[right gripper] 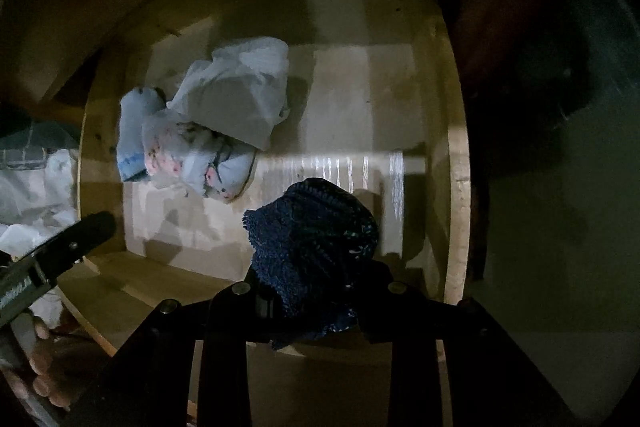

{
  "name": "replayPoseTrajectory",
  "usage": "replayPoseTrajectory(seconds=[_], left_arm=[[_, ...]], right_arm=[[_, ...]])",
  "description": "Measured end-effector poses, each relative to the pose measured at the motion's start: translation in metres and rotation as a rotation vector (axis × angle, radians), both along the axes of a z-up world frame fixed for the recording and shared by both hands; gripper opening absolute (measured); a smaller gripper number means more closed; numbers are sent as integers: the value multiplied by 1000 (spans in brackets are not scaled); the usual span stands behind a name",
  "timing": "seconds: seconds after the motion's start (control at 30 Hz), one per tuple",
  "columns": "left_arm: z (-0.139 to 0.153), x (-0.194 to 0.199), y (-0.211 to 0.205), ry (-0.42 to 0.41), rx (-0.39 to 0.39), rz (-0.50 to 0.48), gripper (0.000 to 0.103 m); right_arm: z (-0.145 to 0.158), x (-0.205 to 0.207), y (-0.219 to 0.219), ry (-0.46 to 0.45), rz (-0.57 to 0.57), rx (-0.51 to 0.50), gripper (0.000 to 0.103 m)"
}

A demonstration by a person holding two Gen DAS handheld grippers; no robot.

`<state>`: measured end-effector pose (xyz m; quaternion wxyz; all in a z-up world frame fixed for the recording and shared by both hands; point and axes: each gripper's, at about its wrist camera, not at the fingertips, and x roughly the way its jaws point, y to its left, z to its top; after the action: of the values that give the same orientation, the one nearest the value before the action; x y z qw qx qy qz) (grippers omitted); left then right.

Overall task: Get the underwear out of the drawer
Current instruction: 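Reach the left tool down and grasp the pink floral panties, then lift the pink floral panties with the left tool over the shoe box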

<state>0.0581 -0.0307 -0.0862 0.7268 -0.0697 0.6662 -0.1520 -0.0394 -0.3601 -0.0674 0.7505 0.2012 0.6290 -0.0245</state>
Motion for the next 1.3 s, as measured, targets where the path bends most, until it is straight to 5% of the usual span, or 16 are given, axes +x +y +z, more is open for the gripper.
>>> replayPoseTrajectory(seconds=[0.57,1.1,1.17,1.3], left_arm=[[-45,24,-2,209,-144,412,57],[-82,48,-11,300,-80,543,56],[-80,48,-12,286,-52,536,38],[-80,46,-10,284,-14,519,25]], right_arm=[[-8,-11,13,-20,-41,20,27],[-15,-6,25,-2,-13,38,27],[-14,-6,26,-2,-10,37,27],[-14,-5,27,-9,-5,39,27]])
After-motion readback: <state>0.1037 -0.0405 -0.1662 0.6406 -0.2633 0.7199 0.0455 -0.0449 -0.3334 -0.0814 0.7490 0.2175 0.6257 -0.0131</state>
